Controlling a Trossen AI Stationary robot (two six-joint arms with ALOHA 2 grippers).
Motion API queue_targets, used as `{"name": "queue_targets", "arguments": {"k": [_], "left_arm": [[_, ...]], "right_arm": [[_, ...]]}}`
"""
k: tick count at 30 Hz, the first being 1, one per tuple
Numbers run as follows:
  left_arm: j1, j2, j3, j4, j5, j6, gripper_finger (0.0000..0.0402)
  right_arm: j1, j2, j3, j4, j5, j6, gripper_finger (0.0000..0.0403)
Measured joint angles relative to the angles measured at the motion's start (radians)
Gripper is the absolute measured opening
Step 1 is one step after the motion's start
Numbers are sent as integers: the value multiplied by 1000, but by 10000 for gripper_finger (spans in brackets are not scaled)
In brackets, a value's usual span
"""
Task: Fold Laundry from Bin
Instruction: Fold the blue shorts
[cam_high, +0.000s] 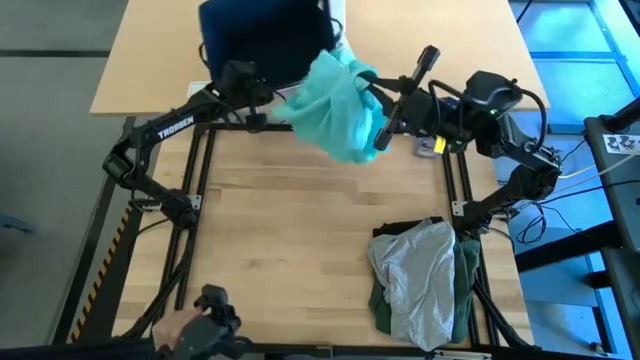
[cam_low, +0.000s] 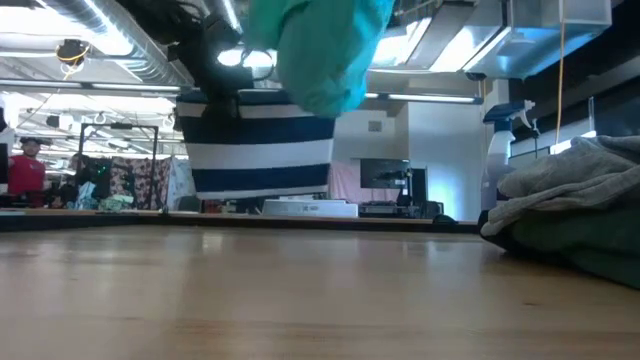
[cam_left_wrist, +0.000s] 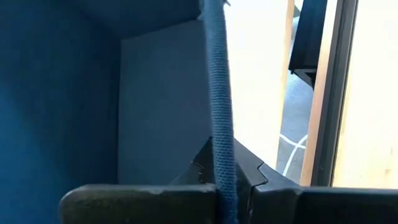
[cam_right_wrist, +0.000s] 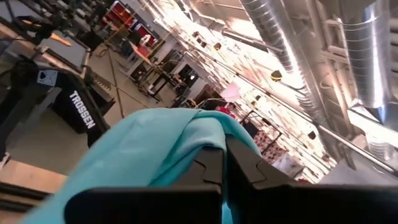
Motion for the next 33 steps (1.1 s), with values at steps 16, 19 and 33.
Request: {"name": "queue_targets", "arguments": {"k": [16, 19, 33], "left_arm": [[77, 1, 30, 4, 140, 49, 79], [87, 0, 30, 13, 133, 47, 131], [90, -2, 148, 28, 74, 10, 269]], "right_arm": [[14, 12, 0, -111, 92, 51, 0], [14, 13, 0, -131, 92, 68, 0], [13, 14, 0, -187, 96, 104, 0]]}}
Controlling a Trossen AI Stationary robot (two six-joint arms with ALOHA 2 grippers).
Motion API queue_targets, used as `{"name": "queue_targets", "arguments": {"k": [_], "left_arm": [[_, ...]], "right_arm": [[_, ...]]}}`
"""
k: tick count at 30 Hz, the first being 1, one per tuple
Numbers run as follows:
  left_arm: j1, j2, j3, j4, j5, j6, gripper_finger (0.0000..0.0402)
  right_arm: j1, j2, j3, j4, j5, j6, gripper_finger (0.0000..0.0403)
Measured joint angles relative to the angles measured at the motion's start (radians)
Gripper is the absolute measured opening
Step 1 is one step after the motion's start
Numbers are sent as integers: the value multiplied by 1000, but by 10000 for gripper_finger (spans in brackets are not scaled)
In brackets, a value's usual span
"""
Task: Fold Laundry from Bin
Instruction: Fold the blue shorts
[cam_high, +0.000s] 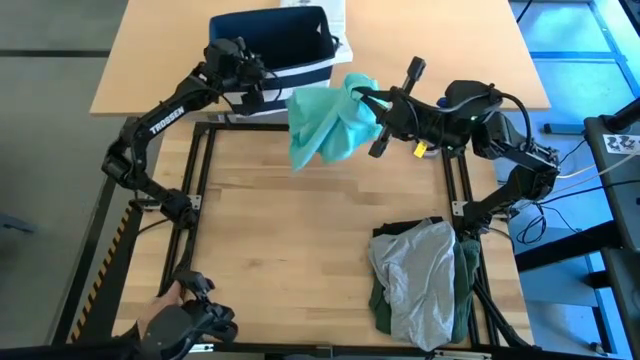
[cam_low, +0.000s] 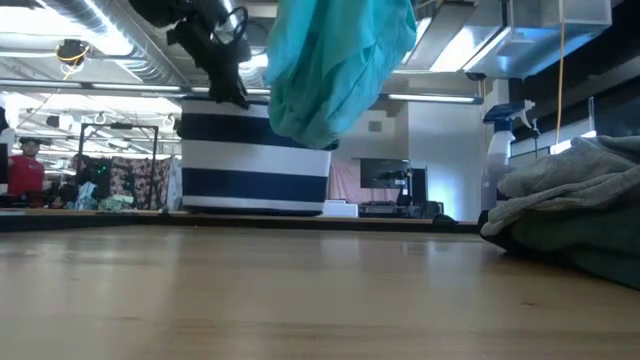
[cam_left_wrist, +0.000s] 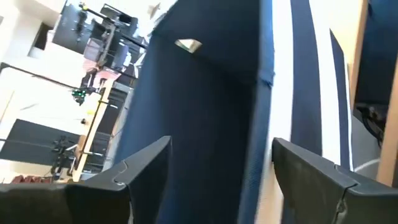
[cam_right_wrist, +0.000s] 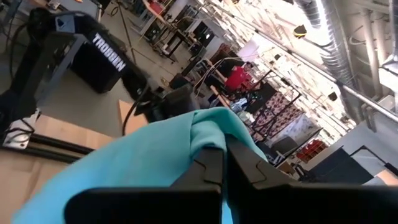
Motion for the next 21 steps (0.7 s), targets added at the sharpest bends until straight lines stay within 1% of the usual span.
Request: {"name": "queue_targets", "arguments": {"k": [6, 11, 13, 15, 17, 21], "left_arm": [[-5, -7, 122, -96, 7, -68, 278], [-45, -38, 188, -139, -1, -67, 278], [-65, -56, 206, -158, -2, -89, 278], [-91, -80, 210, -193, 2, -123, 278], [-128, -105, 210, -249, 31, -156, 278], [-245, -156, 210, -382, 99, -238, 278]], "right_arm": [[0, 0, 0, -39, -4, 24, 0], [0, 0, 0, -74, -6, 40, 0], [0, 0, 0, -86, -8, 55, 0], [0, 2, 0, -99, -31, 72, 0], [0, 9, 1, -109, -66, 92, 0], [0, 34, 0, -156, -129, 132, 0]]}}
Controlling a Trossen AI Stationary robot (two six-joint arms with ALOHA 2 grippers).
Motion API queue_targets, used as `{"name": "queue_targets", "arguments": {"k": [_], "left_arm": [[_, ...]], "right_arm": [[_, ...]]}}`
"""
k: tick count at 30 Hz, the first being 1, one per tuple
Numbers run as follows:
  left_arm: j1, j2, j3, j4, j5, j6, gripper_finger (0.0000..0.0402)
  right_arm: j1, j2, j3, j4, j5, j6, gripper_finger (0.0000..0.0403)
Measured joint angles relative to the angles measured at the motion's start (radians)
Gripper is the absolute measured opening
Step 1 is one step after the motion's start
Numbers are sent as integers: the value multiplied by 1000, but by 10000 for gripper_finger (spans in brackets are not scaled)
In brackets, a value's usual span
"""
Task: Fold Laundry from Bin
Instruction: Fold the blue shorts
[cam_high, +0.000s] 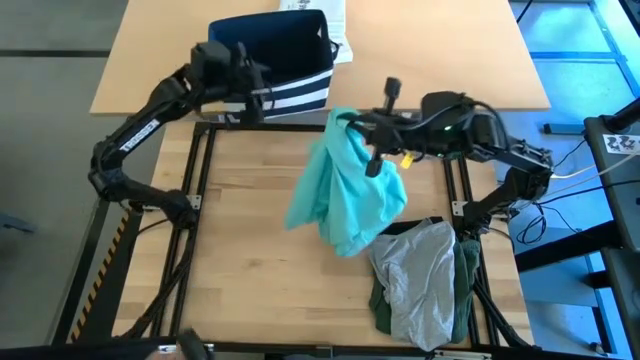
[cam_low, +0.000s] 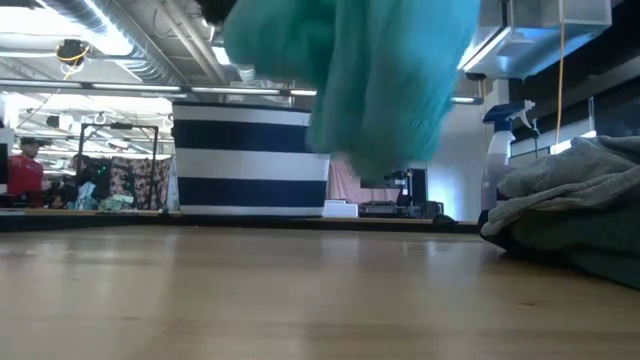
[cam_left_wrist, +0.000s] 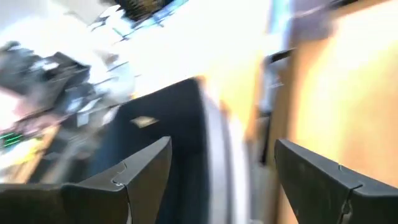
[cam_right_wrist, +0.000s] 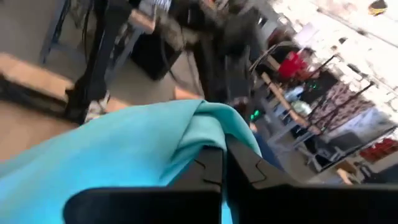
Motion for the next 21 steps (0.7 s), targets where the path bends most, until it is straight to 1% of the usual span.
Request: {"name": "queue_targets", "arguments": {"k": [5, 7, 9, 12, 14, 16, 21], "left_arm": [[-207, -59, 0, -157, 13, -90, 274], [-309, -71, 0, -203, -9, -126, 266], [-414, -75, -10, -237, -80, -159, 254], [-563, -86, -60, -264, -276, -192, 236], [-647, -92, -102, -269, -395, -229, 225], [-713, -100, -162, -290, -466, -295, 216], [-831, -133, -355, -266, -567, -453, 197]], "right_arm": [[-20, 53, 0, -30, 1, 19, 0], [-44, 71, 0, -24, 1, 27, 0], [-72, 87, -1, -20, 1, 42, 0], [-119, 104, -1, -39, -21, 73, 0], [-148, 115, -1, -75, -69, 105, 0], [-168, 132, -1, -129, -120, 135, 0], [-166, 180, -1, -278, -215, 200, 0]]}}
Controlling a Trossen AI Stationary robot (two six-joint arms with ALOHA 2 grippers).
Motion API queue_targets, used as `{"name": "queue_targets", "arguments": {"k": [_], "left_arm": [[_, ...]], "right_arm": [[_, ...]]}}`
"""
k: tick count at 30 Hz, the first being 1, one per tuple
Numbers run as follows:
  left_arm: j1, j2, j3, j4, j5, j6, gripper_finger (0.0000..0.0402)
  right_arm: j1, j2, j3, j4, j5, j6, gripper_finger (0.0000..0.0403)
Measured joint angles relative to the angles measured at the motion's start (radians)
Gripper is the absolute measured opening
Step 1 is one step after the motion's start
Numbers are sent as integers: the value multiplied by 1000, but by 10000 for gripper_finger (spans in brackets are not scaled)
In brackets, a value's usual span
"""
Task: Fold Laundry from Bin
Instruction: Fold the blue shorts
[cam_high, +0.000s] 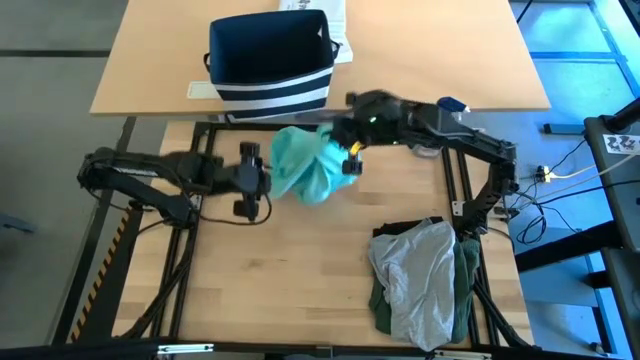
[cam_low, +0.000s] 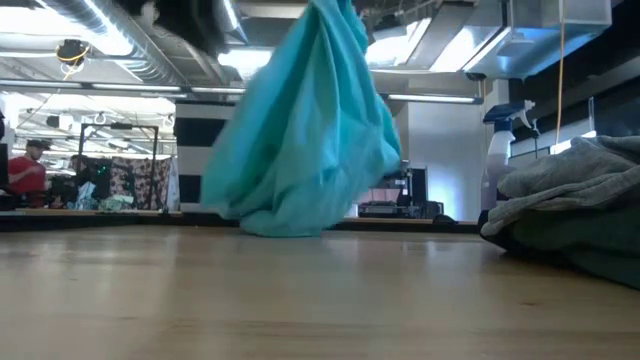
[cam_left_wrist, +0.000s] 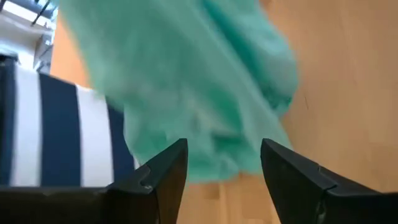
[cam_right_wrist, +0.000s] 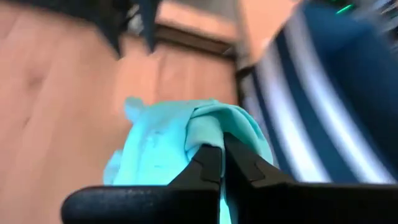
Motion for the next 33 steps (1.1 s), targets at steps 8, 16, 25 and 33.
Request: {"name": "queue_targets", "arguments": {"k": [8, 16, 25, 33], "left_arm": [[-121, -88, -270, 148, -55, -185, 151], [-121, -113, -379, 262, -66, -195, 132], [-84, -113, -383, 323, -41, -182, 131], [-55, -112, -383, 380, -31, -131, 131]], "right_arm": [[77, 8, -210, 10, -51, 103, 0], [171, -66, -759, 682, -207, 275, 1], [235, -70, -906, 843, -310, 346, 72], [225, -216, -857, 656, -159, 293, 208]]}}
